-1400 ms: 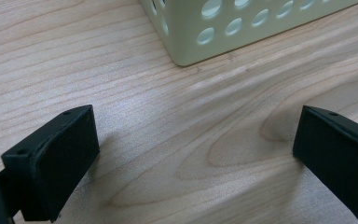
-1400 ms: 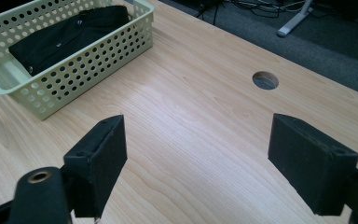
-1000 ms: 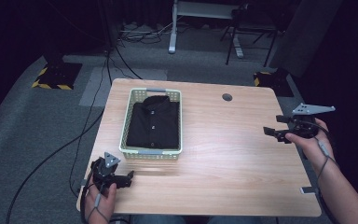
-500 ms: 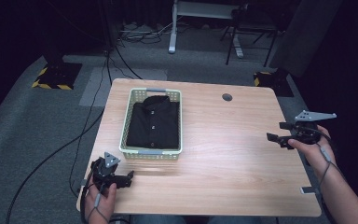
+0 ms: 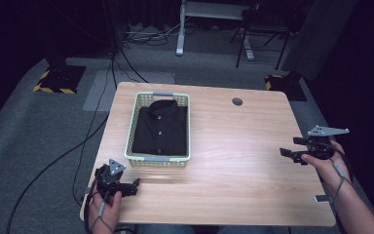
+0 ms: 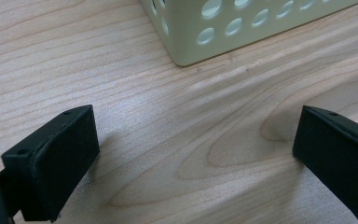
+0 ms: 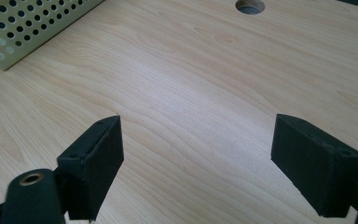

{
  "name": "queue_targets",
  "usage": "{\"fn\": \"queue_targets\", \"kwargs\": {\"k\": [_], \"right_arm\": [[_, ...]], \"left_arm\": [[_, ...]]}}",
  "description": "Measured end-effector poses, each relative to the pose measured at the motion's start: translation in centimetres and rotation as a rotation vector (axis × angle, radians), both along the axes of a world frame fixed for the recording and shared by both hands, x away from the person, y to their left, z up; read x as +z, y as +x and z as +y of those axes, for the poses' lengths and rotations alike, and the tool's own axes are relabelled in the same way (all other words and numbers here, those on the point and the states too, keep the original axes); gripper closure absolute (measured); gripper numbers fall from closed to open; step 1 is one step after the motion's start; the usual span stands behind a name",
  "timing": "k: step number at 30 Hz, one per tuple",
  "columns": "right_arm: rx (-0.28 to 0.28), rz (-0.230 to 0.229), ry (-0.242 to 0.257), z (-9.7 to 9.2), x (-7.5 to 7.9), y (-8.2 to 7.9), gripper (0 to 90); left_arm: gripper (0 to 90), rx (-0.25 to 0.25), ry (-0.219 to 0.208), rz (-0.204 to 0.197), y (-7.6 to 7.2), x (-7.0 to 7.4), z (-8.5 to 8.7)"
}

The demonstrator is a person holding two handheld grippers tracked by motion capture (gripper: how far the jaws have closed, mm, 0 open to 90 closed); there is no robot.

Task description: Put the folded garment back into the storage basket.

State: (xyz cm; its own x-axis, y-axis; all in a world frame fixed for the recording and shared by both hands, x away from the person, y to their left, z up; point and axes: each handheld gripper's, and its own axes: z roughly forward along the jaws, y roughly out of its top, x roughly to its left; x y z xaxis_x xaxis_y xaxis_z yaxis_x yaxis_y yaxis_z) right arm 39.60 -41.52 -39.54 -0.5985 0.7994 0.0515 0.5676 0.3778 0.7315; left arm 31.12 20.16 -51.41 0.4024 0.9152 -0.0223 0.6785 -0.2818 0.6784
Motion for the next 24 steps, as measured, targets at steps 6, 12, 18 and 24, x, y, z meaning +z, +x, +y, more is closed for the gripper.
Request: {"fn": "queue_targets", "kwargs": {"k": [6, 12, 18, 24], "right_arm": [[-0.016, 0.017, -0.001, -0.8, -1.2, -0.4, 16.4], [-0.027, 0.038, 0.005, -1.3, -2.4, -0.6, 16.5], [-0.029, 0.059, -0.004, -1.7, -3.8, -0.9, 15.1], [-0.039, 0.072, -0.002, -2.1, -4.9, -1.3, 15.0]], "left_arm": [[0.3, 0.000, 0.000, 0.000, 0.0, 0.0, 0.0], [0.3, 0.000, 0.000, 0.000, 0.0, 0.0, 0.0], [0.3, 0.000, -0.001, -0.001, 0.0, 0.0, 0.0], [0.3, 0.001, 0.000, -0.001, 0.0, 0.0, 0.0]]}}
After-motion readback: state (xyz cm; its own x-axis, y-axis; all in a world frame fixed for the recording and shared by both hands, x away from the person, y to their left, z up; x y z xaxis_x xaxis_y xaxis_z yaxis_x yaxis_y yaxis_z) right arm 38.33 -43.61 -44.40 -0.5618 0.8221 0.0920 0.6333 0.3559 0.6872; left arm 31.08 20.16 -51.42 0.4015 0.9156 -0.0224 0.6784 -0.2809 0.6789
